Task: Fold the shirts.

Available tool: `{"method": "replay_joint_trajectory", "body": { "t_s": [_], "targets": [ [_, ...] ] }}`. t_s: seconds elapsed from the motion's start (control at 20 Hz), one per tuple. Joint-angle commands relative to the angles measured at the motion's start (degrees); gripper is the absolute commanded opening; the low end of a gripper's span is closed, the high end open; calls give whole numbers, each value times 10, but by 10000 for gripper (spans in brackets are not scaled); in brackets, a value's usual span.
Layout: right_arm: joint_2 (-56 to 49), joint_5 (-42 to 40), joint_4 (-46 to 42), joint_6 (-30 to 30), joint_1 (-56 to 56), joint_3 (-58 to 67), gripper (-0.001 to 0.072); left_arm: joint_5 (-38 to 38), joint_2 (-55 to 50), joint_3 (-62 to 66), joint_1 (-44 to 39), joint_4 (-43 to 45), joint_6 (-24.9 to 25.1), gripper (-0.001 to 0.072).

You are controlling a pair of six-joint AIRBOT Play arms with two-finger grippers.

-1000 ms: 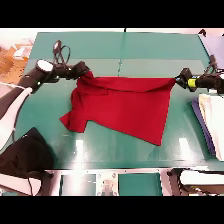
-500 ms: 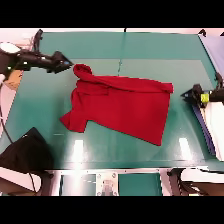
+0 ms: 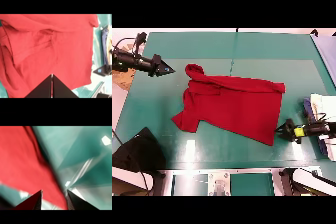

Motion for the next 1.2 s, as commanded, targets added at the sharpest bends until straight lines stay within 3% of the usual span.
{"method": "replay_joint_trajectory", "body": {
  "t_s": [0.0,0.05,0.15,0.2,0.3,0.5,0.55,0.85,1.15],
  "targets": [
    [6,-67,5,1,64,-79,370,-8,0,1,2,2,2,23],
    [6,-82,23,-8,86,-82,350,-8,0,1,2,2,2,23],
    [6,-101,56,-30,112,-65,61,-8,0,1,2,2,2,23],
    [6,-101,53,-31,112,-42,16,-9,0,1,2,2,-1,22],
    [6,-95,12,-10,90,33,15,-17,0,1,2,3,-12,22],
    [6,-94,-157,123,3,198,15,-18,11,1,2,65,-32,22],
    [6,-94,-167,133,-16,219,15,-18,14,-1,2,76,-33,22],
    [-15,-96,-154,109,-19,206,15,-24,15,-127,-29,75,-32,22],
    [-38,-96,-144,108,-3,204,14,82,15,-294,-164,76,9,24]
  ]
}}
